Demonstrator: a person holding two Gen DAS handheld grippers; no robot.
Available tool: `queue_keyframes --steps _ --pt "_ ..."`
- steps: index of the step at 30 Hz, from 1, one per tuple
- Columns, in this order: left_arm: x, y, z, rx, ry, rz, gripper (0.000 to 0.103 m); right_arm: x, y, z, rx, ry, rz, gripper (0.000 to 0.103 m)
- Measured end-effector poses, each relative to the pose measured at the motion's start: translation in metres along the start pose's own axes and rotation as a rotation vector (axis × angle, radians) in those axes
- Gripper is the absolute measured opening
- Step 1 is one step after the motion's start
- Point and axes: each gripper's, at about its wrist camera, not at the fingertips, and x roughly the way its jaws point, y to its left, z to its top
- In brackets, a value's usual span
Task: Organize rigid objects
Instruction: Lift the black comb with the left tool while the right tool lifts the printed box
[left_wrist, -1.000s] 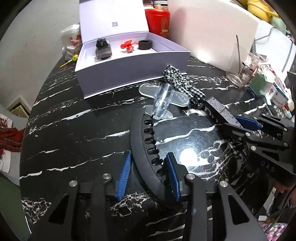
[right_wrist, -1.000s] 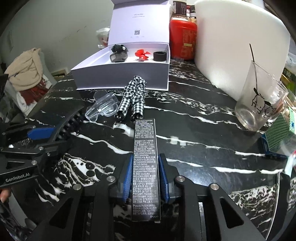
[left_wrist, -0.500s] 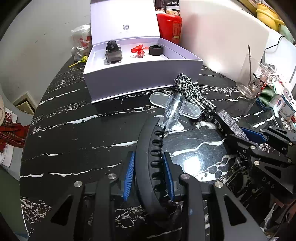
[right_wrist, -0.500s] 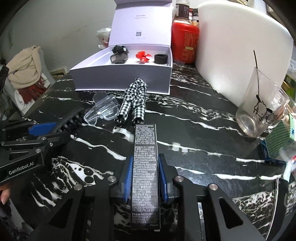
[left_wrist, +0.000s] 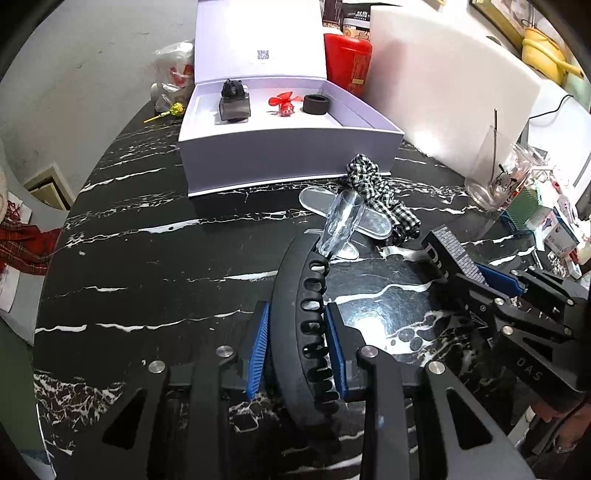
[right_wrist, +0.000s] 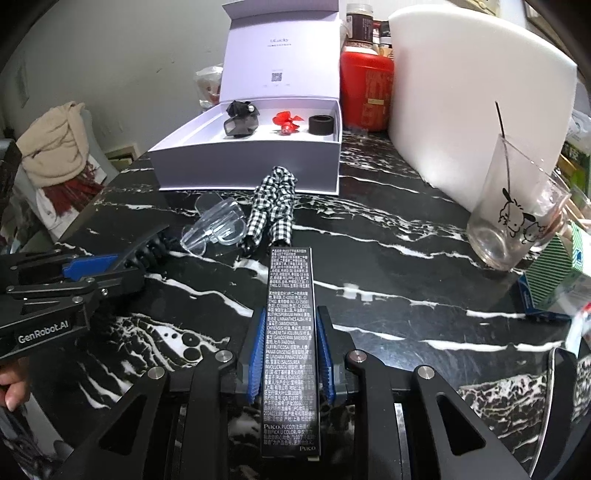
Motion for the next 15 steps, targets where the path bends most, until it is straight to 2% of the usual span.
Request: queue_keyframes --steps 10,15 --pt "-0.018 0.002 0.007 -0.002 -0.031 0.022 0.030 -0.008 0.012 0.007 -0.045 -0.014 0.029 0.025" --pt "-0.025 0.000 0.015 -0.002 -0.062 0.006 0.030 -0.014 0.010 0.016 -0.055 -0.028 0.033 0.025"
